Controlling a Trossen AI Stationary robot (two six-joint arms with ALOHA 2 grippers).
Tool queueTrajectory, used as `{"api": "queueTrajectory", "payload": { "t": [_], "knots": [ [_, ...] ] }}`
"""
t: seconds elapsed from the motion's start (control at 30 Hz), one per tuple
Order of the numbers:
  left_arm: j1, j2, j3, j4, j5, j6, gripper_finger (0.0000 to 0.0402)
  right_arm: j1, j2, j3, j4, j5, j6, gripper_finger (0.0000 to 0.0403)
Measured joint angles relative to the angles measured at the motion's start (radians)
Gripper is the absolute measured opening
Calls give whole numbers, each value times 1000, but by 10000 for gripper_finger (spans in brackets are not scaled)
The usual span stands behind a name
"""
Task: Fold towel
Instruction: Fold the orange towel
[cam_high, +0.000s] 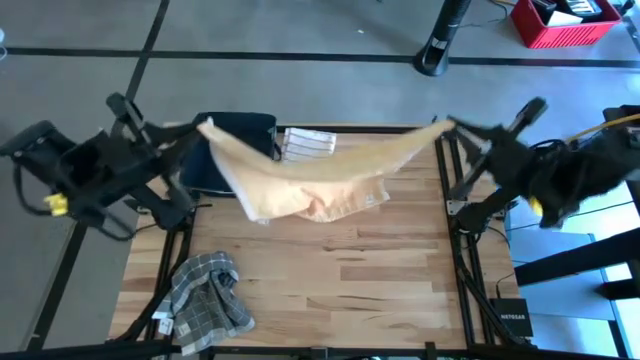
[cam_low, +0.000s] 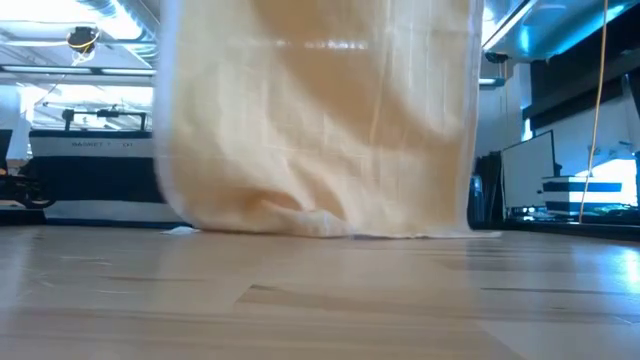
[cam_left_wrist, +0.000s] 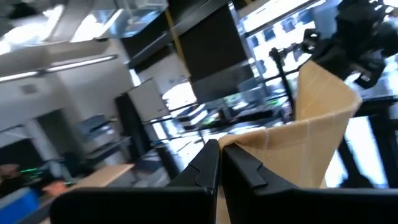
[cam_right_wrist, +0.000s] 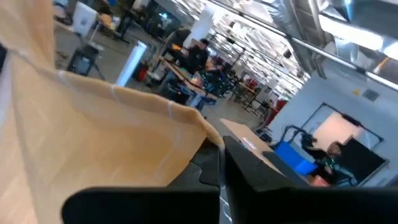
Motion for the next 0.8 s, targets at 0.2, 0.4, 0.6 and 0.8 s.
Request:
{"api": "queueTrajectory", "payload": {
  "t": [0.2,0.4,0.6,0.8],
  "knots": [
    [-94,21,0,-2,-8,-36,5,95,42,0,121,-6,-29,8],
    [-148,57,-1,0,-7,-76,5,189,49,0,235,-20,-29,6],
    [-190,96,-2,84,38,-75,5,272,70,0,466,-123,-108,6],
    [-232,106,-2,227,95,-41,5,312,84,0,617,-257,-183,8]
  ]
}}
